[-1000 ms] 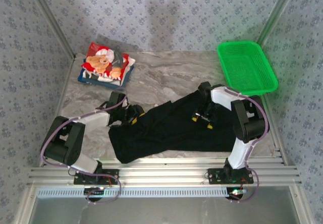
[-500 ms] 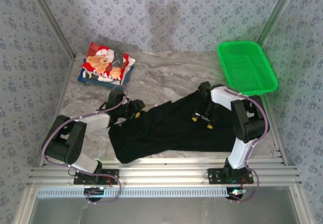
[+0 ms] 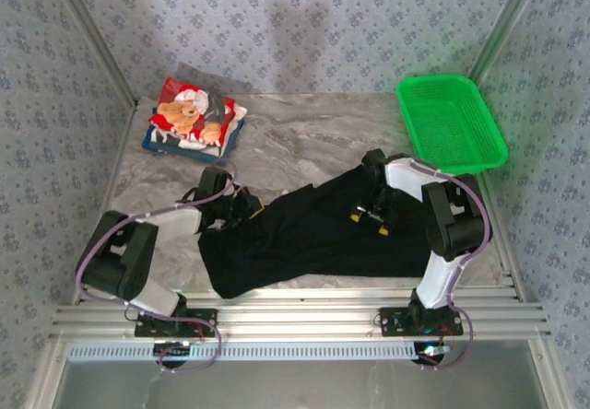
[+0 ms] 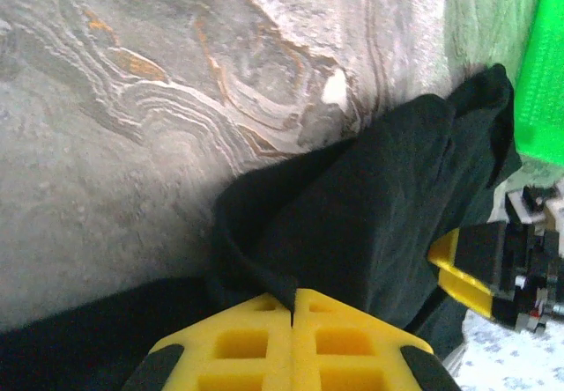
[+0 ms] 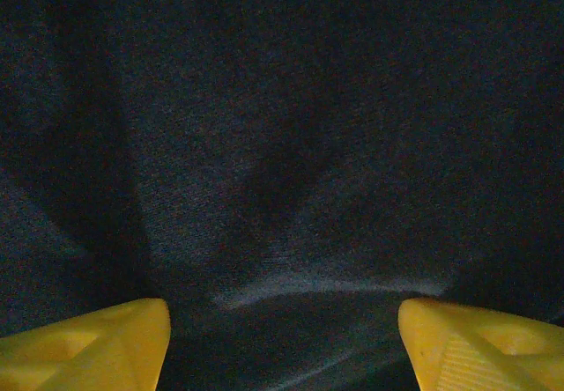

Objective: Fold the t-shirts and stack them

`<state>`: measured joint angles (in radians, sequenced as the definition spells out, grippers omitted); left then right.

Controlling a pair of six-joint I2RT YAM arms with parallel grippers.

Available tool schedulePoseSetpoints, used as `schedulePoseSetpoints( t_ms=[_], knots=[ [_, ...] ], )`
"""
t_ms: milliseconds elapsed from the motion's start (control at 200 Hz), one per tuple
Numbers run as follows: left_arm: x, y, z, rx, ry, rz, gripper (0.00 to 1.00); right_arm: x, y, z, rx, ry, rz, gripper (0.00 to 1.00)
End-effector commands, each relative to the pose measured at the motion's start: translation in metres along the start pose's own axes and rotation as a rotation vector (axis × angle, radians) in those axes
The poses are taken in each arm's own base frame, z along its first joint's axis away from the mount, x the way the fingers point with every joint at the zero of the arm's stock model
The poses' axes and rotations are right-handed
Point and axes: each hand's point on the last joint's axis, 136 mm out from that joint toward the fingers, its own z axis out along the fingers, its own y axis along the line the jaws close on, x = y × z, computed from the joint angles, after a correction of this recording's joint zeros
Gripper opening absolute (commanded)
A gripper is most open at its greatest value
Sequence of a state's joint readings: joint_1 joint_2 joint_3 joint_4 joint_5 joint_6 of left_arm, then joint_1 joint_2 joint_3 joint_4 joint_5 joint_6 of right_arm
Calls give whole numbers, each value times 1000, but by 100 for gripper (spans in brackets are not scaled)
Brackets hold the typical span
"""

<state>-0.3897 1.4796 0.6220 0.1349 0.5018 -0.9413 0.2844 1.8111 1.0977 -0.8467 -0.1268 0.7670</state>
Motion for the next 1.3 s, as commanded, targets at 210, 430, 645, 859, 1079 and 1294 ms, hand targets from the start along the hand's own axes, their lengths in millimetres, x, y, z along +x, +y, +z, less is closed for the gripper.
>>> schedulePoseSetpoints(
  t_ms=[210,430,645,859,1079,1294],
  knots=[
    [13,-43,-55,-79,-167,396,0,1,-11,32,55,17,-9,74],
    [62,-14,-35,-115,-85,426,0,-1,-10,31,57,11,-9,74],
    [103,8,-24,-108,4,414,0,-2,-9,29,64,12,-12,74],
    [120,21,-14,-128,90,374,20,-3,-8,30,67,17,-10,74],
    [81,-15,-40,-105,-80,352,60,-5,-8,30,75,9,-19,74],
    [32,-26,-70,-142,-163,310,67,-2,-10,29,78,15,-19,74]
  ],
)
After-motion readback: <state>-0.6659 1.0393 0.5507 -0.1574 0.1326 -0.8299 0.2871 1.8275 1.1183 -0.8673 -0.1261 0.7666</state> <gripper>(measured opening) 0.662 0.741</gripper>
